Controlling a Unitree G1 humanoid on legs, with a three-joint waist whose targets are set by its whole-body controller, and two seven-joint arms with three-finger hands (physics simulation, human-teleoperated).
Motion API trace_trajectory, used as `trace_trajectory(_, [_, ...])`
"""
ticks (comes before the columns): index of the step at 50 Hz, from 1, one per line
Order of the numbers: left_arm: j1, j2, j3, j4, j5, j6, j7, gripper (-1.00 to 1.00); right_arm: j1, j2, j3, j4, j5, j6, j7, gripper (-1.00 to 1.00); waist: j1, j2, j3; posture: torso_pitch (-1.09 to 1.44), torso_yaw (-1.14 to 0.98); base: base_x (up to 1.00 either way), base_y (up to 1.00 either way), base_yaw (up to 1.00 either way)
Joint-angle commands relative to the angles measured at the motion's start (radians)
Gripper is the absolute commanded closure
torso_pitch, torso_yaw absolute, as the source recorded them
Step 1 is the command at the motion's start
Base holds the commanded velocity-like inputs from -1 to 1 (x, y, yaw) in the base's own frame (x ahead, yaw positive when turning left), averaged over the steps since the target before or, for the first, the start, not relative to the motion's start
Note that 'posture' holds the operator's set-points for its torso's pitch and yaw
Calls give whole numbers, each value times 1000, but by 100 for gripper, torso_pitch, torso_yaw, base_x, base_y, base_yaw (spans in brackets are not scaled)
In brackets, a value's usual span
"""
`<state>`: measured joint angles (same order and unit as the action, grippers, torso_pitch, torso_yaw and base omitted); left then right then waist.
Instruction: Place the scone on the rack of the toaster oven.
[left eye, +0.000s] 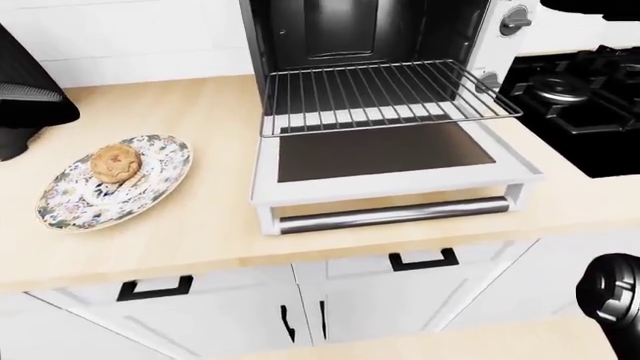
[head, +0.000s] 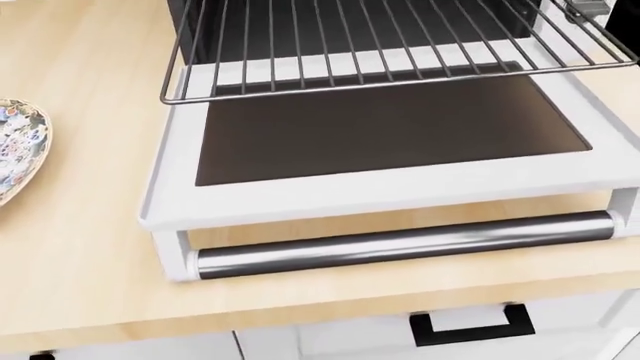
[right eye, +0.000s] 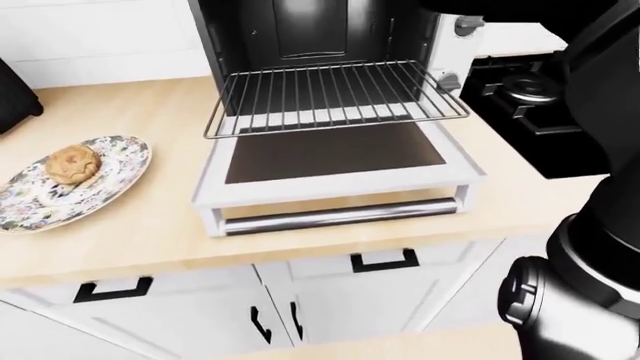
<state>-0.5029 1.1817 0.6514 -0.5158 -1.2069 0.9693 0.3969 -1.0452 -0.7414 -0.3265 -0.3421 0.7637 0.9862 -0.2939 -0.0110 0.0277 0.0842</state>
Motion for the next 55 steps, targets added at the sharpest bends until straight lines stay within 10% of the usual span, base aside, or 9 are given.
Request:
trace_trajectory(1, [-16, 19, 20, 0, 7, -25, 5, -100, -25, -11, -8, -5, -3, -28, 0, -100, -1, 0, -8, 0, 0, 29, 0, 0])
trace_trajectory(9, [-17, 21, 22, 0, 4, -23, 8, -100, -14, -8, -6, -11, -2, -33, 0, -100, 2, 54, -11, 0, 0, 35, 0, 0])
trace_trajectory(13, [-15, 22, 22, -1, -2, -24, 13, -100, -18, -9, -7, -16, 3, -25, -2, -100, 1, 43, -20, 0, 0, 47, 0, 0])
trace_trajectory(22, [-14, 16, 16, 2, 12, -28, 3, -100, -26, -11, -6, -1, 2, -27, -11, -100, 25, -64, -42, 0, 0, 47, 0, 0])
trace_trajectory(24, [-13, 10, 12, 1, 19, -30, 1, -100, -28, -10, -5, 6, -5, -32, -15, -100, 24, -67, 7, 0, 0, 15, 0, 0])
trace_trajectory(31, [-20, 12, 19, 2, 15, -21, 2, -100, -25, -9, -1, 1, -18, -28, -14, -100, 5, 11, -17, 0, 0, -1, 0, 0])
trace_trajectory(55, [-34, 68, 16, 30, -9, -35, -10, -100, -24, -16, -7, 3, 11, -40, -23, -100, 7, -8, -8, 0, 0, 0, 0, 0])
